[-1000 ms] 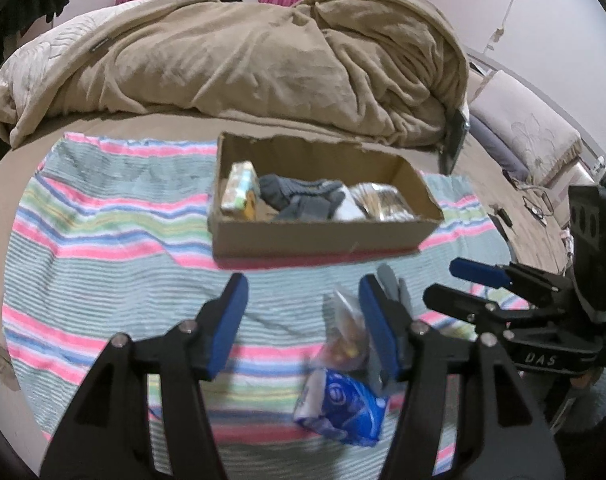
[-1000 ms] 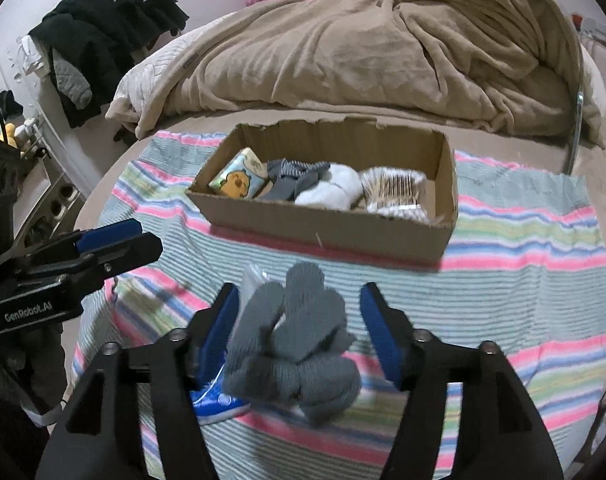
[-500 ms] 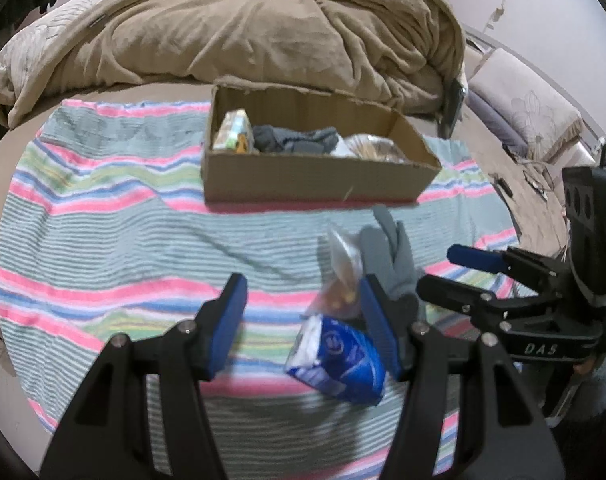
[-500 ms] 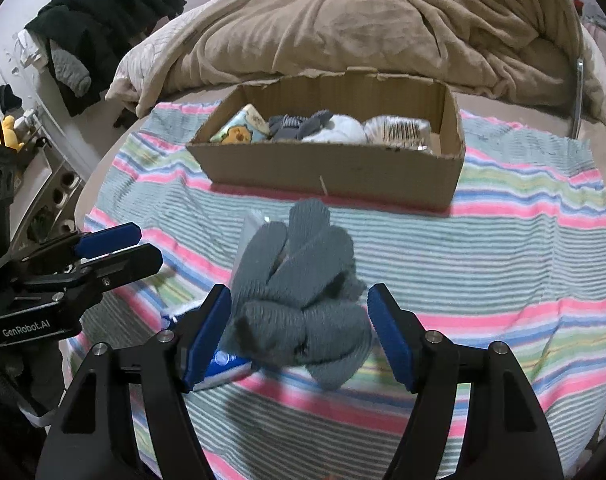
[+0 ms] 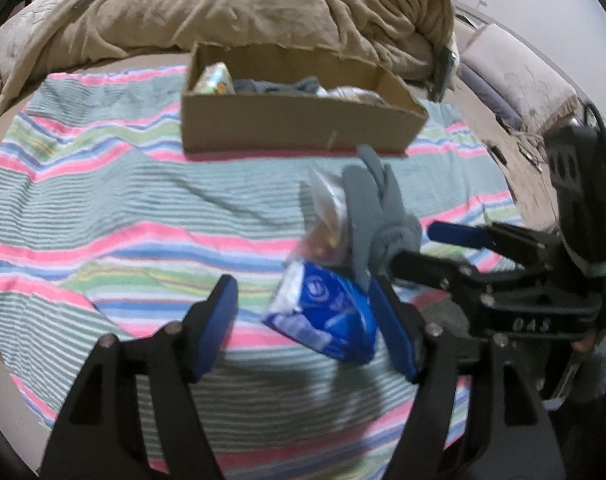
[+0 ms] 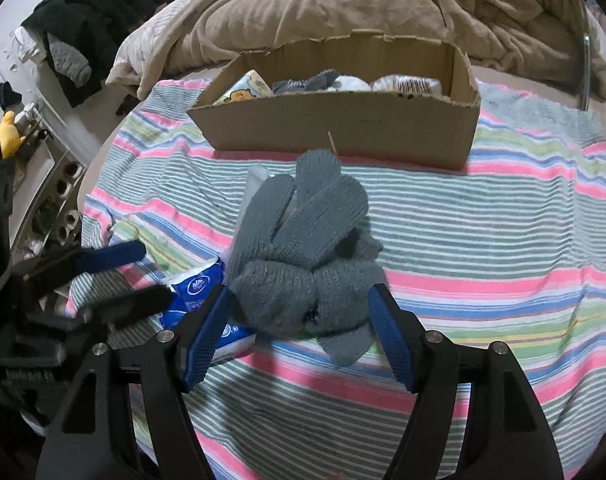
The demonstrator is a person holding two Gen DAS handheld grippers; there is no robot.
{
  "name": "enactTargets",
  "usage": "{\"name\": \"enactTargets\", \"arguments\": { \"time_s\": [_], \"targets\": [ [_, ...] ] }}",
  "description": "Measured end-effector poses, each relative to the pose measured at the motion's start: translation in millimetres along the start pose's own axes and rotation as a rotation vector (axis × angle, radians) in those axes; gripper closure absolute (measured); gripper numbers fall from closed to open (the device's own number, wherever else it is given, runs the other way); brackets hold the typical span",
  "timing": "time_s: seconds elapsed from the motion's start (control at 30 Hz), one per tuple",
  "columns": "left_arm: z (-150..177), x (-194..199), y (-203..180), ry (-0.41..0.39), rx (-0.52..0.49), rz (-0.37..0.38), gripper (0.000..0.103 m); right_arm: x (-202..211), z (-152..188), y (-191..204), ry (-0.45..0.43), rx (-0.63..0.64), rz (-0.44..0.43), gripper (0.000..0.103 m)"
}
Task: Organize objects
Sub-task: 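Grasp the plain gray knit gloves with the right tool, then grasp the blue packet with the left tool while the right tool holds the gray gloves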
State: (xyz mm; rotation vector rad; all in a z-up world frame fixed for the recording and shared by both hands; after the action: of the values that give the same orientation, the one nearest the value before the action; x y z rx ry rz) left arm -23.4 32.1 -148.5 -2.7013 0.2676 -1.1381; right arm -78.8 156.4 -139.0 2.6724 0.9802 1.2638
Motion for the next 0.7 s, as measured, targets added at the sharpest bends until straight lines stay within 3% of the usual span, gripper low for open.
{"name": "enactTargets", "arguments": {
  "time_s": [0.1,0.4,0.7],
  "targets": [
    [6.8,-2.6,-4.8,0.019,-0.011,0.014,0.033,-3.9,0.6,-0.8,0.003,-0.008,0.003,0.024],
    [25.7,-13.1,-19.0,0.085,-0.075,0.037,0.028,-11.6,5.6,-5.8,0.019,-0.017,0.002,0.025],
    [33.6,-19.7,-24.8,0.115,-0.134,0.022,0.025,-7.2,5.5,-3.6,0.002,-0.003,-0.038,0.050]
  ]
}}
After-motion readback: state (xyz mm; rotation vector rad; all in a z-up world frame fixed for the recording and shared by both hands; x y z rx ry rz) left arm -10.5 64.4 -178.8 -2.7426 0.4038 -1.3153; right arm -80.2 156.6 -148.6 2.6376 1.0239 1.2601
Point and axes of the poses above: each gripper's, at about its wrist camera, not at the fingertips, and x roughly against the way its jaws point, y to its left, z to its underside, the point moved 7 cm from there along -x, roughly the way its jaws point, and after that the axes turned 13 degrees about -y, right-handed, at the moved point
